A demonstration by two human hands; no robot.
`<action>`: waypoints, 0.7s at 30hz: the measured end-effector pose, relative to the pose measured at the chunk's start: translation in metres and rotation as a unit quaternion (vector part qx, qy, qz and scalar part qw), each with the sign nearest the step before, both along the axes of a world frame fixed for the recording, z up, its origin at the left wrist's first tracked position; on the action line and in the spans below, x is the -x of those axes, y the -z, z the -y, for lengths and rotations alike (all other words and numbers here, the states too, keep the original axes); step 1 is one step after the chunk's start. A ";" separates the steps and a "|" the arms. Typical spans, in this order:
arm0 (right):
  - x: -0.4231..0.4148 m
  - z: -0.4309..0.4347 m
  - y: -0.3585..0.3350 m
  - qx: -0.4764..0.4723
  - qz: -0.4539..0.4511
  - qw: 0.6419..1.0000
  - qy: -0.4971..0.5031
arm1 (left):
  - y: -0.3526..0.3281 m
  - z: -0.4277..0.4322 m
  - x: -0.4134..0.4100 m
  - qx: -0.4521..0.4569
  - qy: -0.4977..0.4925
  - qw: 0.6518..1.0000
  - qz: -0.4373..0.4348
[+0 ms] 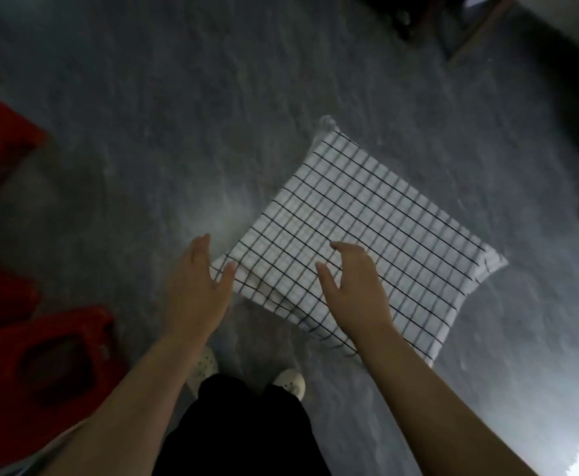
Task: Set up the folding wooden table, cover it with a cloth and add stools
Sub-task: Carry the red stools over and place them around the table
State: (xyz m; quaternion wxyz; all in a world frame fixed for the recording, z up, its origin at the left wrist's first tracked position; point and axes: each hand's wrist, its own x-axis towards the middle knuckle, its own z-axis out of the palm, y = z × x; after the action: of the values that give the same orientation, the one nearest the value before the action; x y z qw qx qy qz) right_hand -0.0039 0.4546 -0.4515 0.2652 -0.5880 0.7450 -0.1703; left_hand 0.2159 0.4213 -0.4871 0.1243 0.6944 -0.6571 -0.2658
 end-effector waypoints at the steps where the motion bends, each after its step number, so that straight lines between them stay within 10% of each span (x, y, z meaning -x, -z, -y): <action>1: -0.022 0.006 0.002 -0.007 0.007 1.000 -0.023 | 0.000 0.000 -0.019 0.000 -0.030 1.000 -0.003; 21: -0.541 0.057 0.093 -0.069 -0.014 0.879 -0.471 | 0.074 -0.135 -0.458 -0.030 -0.492 0.869 0.051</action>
State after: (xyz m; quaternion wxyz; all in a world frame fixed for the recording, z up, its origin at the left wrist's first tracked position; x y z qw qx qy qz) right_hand 0.5370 0.3975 -0.5447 0.3436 -0.8519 0.3936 0.0351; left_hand 0.6742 0.5565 -0.5608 0.1845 0.9436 -0.2276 -0.1545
